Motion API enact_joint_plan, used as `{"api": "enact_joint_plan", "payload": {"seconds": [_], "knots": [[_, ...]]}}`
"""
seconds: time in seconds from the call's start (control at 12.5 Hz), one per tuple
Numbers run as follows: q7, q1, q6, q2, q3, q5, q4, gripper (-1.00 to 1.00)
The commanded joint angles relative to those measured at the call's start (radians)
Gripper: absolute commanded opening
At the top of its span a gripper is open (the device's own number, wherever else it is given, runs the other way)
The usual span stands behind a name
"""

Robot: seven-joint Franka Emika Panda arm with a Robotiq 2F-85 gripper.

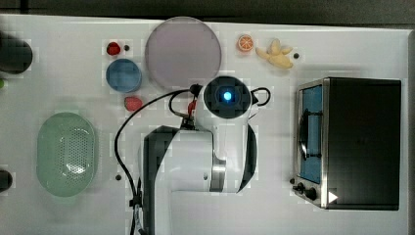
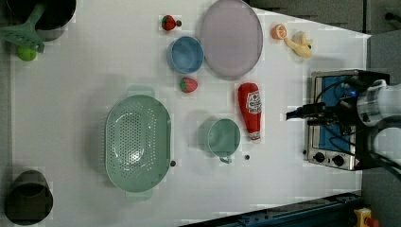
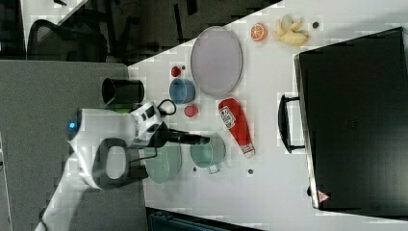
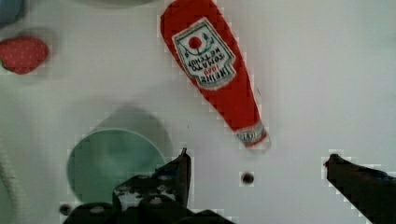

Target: Pick Ketchup from the table and place it in strainer.

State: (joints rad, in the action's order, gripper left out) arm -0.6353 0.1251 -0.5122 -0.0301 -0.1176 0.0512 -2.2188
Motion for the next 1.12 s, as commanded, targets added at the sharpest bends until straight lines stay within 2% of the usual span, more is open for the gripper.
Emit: {"api": "enact_joint_plan", "payload": {"seconds": [0.08, 0.48, 0.72, 1.12], "knots": [[-0.318, 0.000, -0.144, 0.020, -0.013, 0.004, -0.046, 1.00], [-0.341, -0.006, -0.373, -0.113, -0.034, -0.005, -0.132, 1.00], [-0.341, -0.009, -0.502, -0.210, -0.034, -0.049, -0.146, 1.00], [-0.338, -0.010, -0.613, -0.342, -0.032, -0.055, -0.148, 1.00]]}}
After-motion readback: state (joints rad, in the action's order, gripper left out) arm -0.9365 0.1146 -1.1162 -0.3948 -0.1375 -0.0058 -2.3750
